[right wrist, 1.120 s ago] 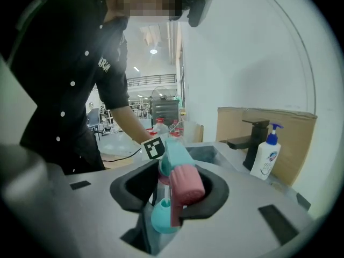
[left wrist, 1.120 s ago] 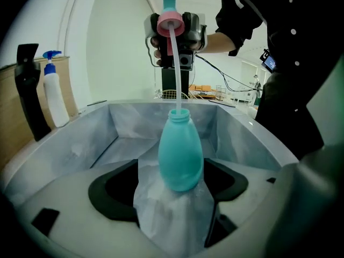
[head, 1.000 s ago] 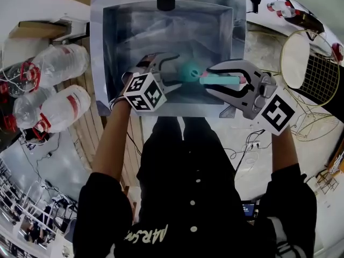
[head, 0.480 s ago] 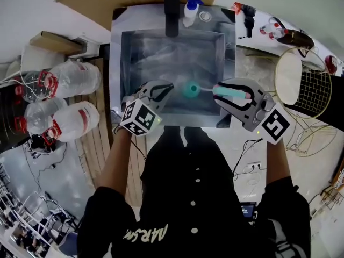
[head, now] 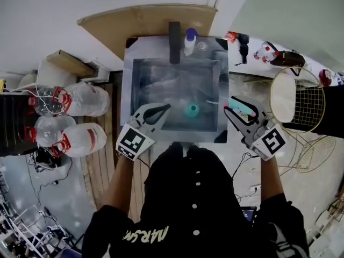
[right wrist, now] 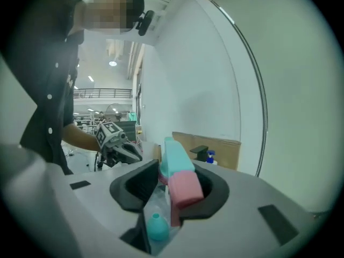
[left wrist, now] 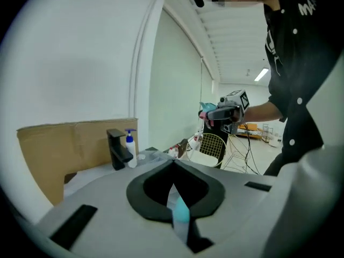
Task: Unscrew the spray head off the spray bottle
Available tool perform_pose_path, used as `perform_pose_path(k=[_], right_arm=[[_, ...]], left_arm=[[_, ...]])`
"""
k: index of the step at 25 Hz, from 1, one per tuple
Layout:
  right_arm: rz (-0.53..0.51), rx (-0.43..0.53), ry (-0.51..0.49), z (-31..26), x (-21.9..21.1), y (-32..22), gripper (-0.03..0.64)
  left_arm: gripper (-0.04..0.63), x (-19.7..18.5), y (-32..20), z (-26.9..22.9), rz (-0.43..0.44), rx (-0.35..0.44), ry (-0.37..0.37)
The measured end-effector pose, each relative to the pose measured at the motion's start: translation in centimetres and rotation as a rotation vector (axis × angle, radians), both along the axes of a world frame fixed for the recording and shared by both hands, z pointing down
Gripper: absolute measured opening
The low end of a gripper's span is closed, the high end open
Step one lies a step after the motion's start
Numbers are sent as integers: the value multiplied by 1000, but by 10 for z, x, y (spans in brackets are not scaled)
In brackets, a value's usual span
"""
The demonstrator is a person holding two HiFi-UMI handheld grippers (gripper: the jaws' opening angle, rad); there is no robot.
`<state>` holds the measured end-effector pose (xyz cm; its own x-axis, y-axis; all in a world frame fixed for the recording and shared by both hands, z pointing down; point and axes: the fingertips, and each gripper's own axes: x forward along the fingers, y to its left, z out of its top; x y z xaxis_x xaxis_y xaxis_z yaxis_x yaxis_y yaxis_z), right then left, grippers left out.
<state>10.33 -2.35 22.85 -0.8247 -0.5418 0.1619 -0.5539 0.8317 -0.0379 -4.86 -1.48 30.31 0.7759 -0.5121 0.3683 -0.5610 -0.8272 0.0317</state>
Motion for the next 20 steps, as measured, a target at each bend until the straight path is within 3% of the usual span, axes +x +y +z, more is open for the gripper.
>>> perform_pose_path(k=[14, 20], right_arm=[[396, 77, -68, -32, 55, -13, 146], [495, 88, -74, -34, 64, -16, 146]], left_arm=[[25, -40, -9, -88, -324, 201, 61], [25, -56, -7, -92, -426, 227, 60]])
